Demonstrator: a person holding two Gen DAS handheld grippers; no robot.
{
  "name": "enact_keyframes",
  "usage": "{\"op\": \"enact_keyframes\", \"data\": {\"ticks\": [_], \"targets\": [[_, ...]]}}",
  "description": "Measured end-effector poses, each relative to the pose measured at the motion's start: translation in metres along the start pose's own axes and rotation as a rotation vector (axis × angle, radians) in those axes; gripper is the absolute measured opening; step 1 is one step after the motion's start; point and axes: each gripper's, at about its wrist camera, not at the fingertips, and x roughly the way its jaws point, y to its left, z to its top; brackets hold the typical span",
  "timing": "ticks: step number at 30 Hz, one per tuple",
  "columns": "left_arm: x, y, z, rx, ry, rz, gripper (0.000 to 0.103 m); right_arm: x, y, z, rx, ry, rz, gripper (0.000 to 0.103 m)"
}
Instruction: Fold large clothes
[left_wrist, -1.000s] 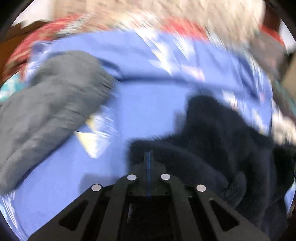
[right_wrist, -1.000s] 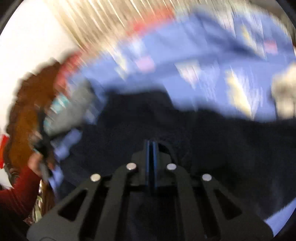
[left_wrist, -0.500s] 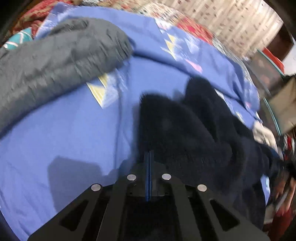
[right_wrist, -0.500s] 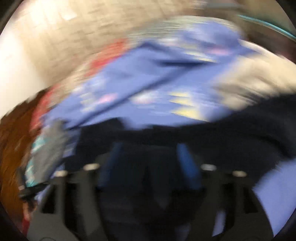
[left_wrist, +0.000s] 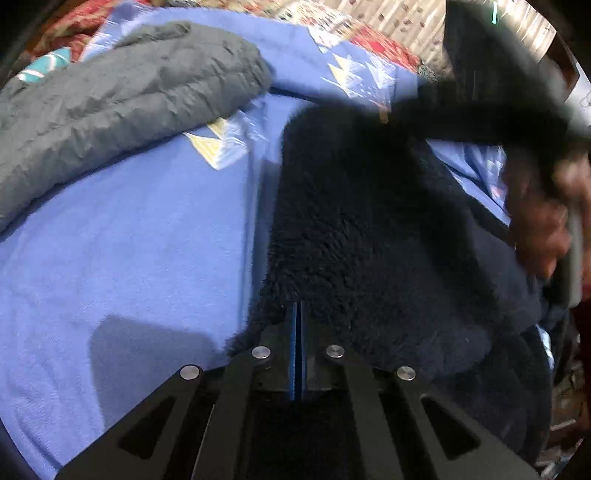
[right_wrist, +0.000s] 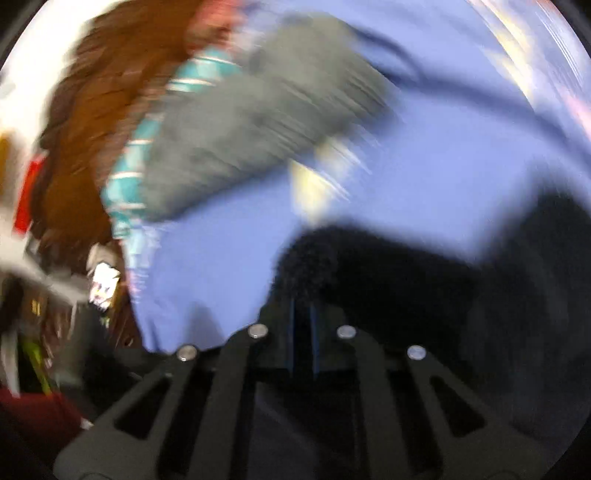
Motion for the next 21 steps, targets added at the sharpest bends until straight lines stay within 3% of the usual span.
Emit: {"op": "enact_keyframes", "data": {"ticks": [1,3,5,6,7,9,11,13,14,18,20,21], "targets": [[-0.003,0.002,0.0,-0.003,-0.028,0.038,0.025,0.004,0.01,0.012,-0.046,-0.036,0.004,0.007],[-0.007,0.006,0.002,-0.012,-0.065,0.099,0.025,0.021,0.015,0.025,-0.105,-0.072,-0.077,0.007],[-0.009,0.02,0.008,-0.067,-0.053,0.102,0.025,0.058,0.003,0.026,-0.131,-0.02,-0.281,0.02],[-0.01,0.027,0.011,-0.098,-0.035,0.084,0.025,0.064,-0.005,0.023,-0.114,0.002,-0.304,0.025],[-0.012,0.031,0.012,-0.112,-0.029,0.077,0.025,0.064,-0.015,0.016,-0.063,0.011,-0.288,0.036],[-0.024,0.037,0.018,-0.125,-0.057,0.071,0.025,0.036,-0.026,0.002,0.031,-0.075,-0.232,0.047],[-0.035,0.035,0.027,-0.121,-0.094,0.057,0.025,-0.004,-0.033,-0.017,0.111,-0.192,-0.207,0.077],[-0.045,0.025,0.039,-0.102,-0.129,0.021,0.025,-0.058,-0.04,-0.048,0.191,-0.318,-0.181,0.079],[-0.048,0.016,0.046,-0.081,-0.149,0.001,0.025,-0.078,-0.041,-0.063,0.219,-0.336,-0.203,0.079],[-0.04,-0.026,0.063,0.033,-0.149,-0.045,0.025,-0.123,-0.051,-0.128,0.285,-0.309,-0.282,0.079],[-0.018,-0.052,0.064,0.106,-0.104,-0.066,0.025,-0.139,-0.072,-0.17,0.36,-0.259,-0.362,0.079],[-0.004,-0.06,0.061,0.135,-0.073,-0.033,0.025,-0.14,-0.082,-0.184,0.405,-0.245,-0.374,0.079]]}}
